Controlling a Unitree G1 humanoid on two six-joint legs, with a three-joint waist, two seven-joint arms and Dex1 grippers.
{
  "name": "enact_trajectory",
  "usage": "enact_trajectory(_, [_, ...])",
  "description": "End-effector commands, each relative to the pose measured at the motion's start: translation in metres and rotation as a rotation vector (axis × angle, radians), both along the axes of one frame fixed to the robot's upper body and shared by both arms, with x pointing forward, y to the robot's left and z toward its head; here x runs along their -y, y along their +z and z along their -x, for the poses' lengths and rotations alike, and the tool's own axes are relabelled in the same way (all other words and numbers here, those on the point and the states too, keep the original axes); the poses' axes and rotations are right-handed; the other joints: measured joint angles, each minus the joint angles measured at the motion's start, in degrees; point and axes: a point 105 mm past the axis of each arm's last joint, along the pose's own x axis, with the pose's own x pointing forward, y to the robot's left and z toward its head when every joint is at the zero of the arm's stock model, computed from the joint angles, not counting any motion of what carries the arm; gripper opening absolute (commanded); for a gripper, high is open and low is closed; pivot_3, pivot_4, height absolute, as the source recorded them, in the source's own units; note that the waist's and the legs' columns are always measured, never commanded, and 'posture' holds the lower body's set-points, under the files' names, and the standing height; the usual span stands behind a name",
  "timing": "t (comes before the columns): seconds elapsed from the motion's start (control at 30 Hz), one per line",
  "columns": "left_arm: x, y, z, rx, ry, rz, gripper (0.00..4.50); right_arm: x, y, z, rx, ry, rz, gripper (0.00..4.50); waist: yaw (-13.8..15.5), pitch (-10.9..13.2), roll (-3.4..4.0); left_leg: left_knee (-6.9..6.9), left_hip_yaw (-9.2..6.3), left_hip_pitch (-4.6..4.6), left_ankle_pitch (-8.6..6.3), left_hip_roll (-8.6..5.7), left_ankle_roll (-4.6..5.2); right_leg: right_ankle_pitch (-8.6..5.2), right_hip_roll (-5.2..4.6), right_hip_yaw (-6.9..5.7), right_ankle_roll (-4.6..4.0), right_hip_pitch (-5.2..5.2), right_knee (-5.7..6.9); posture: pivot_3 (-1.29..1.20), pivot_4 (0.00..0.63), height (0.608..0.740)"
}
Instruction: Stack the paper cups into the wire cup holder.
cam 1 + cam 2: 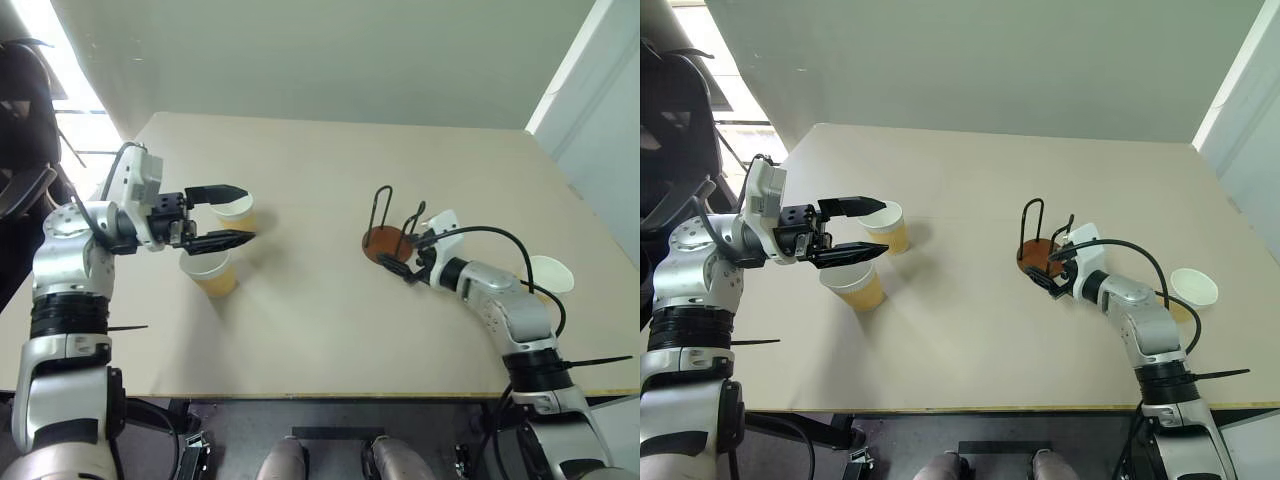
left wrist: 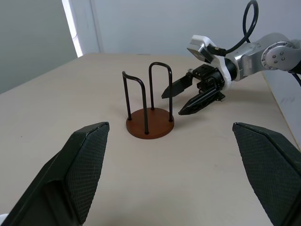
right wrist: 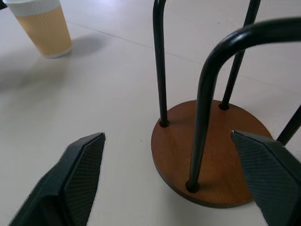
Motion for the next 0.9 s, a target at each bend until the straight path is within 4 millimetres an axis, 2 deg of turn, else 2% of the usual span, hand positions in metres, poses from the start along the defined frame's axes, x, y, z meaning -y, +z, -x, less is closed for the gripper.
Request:
enact_trajectory(0.03, [0.001,0.017,0.004,0.064,-0.011,0.003,4.5,0.0,0.017,-0.003,0.054,-0.005,-0.024,3.24,0.0,0.0,0.0,0.0,0.0,0.0,0.0,0.0,0.0,0.0,0.0,0.0,0.0,0.0,0.0,0.0,0.15,0.74])
enact_trajectory(0.33, [0.0,0.016,0.005,0.061,-0.01,0.004,4.5,0.002,0.014,-0.004,0.049,-0.017,-0.01,0.05,0.0,0.0,0.0,0.0,0.0,-0.02,0.0,0.0,0.0,0.0,0.0,0.0,0.0,-0.01,0.0,0.0,0.15,0.74])
enact_trajectory(0.5, [0.001,0.015,0.005,0.056,-0.012,0.005,4.5,0.0,0.012,-0.001,0.031,0.024,0.0,0.05,0.0,0.0,0.0,0.01,0.0,-0.02,0.0,0.0,0.0,0.01,0.0,0.0,-0.01,-0.02,0.01,0.0,0.15,0.74])
enact_trajectory(0.9, [0.001,0.014,0.005,0.048,-0.019,0.002,4.5,-0.021,0.014,0.018,0.039,0.349,0.103,0.05,0.0,0.0,0.0,0.0,0.01,-0.04,0.0,0.0,0.0,0.0,0.0,0.0,-0.02,-0.03,0.01,0.0,0.15,0.74])
